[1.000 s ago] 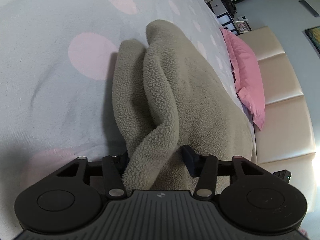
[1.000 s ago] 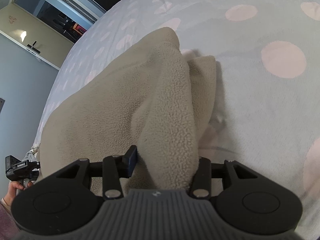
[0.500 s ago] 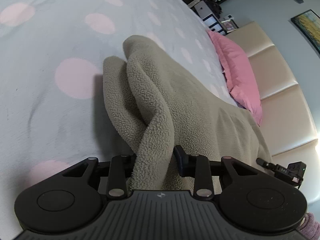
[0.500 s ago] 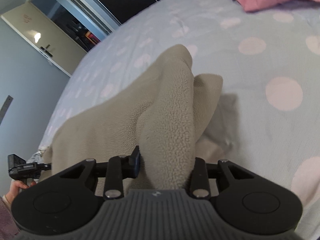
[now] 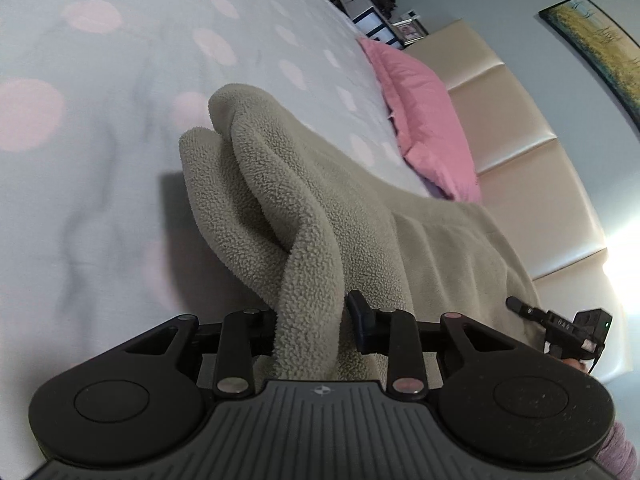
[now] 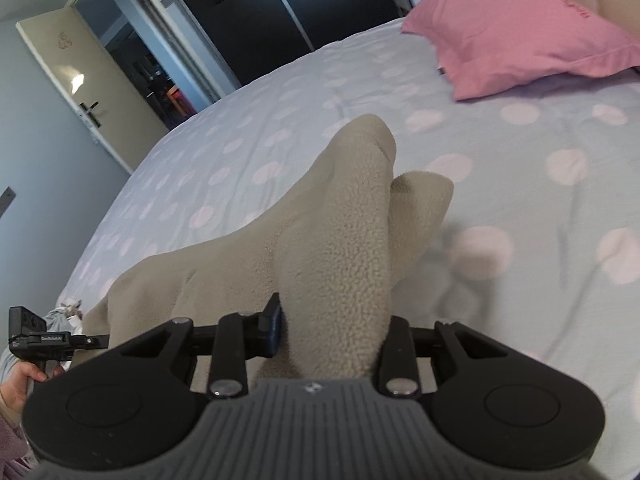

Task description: Fold clothes

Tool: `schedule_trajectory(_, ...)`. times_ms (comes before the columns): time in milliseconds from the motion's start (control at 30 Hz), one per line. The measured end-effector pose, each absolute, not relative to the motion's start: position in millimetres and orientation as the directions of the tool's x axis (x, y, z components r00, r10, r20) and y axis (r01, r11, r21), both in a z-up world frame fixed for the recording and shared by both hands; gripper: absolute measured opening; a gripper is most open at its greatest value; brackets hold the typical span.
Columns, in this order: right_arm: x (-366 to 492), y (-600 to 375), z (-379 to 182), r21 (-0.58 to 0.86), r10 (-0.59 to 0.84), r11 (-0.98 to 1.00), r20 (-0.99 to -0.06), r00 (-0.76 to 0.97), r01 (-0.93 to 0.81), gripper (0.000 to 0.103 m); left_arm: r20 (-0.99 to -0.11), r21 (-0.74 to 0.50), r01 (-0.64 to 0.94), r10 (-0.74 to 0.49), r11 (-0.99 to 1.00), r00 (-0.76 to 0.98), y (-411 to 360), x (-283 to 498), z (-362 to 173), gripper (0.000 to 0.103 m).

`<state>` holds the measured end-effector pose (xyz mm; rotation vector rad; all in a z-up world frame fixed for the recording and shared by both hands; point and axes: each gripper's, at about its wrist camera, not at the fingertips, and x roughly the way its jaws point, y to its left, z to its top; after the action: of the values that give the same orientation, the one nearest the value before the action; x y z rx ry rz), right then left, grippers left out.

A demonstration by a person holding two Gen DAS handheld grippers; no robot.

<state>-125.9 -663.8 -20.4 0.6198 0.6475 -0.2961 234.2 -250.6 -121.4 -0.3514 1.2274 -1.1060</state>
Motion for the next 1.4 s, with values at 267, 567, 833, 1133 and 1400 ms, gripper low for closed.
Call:
schedule_trajectory(267, -150.7, -709.9, 4.8, 0.402, -0.097, 0.805, -0.635, 0.766, 0.436, 0.034, -0.500, -0.778, 0.477, -0.863, 0.409, -0.075, -308.7, 210.0, -113.8, 0.025)
schedule_trajectory(567, -152.5, -777.1, 47.6, 0.343, -0.164, 0.833, -0.598, 0.785, 0.435, 0.033, -0.443, -0.782, 0.518, -0.894, 0.346, -0.071, -401.9, 213.2, -84.3, 0.024)
schedule_trajectory(833, -151.1, -849.1, 67.4, 0.320, -0.220, 0.846, -0.519, 0.826, 0.427, 0.033, -0.413, -0.738, 0.601, -0.910, 0.307, -0.042, -483.7, 222.3, -49.2, 0.024)
schedule_trajectory(1133, -155.3, -923.8, 63.0, 0.279, -0.251, 0.867, -0.471, 0.846, 0.412, 0.034, -0.383, -0.713, 0.646, -0.923, 0.272, -0.035, -557.9, 211.2, -49.1, 0.024)
schedule_trajectory(1400, -158.0, -971.8, 19.9, 0.269, -0.254, 0.870, -0.473, 0.844, 0.413, 0.034, -0.415, -0.698, 0.659, -0.909, 0.281, -0.052, -593.0, 201.1, -85.6, 0.024)
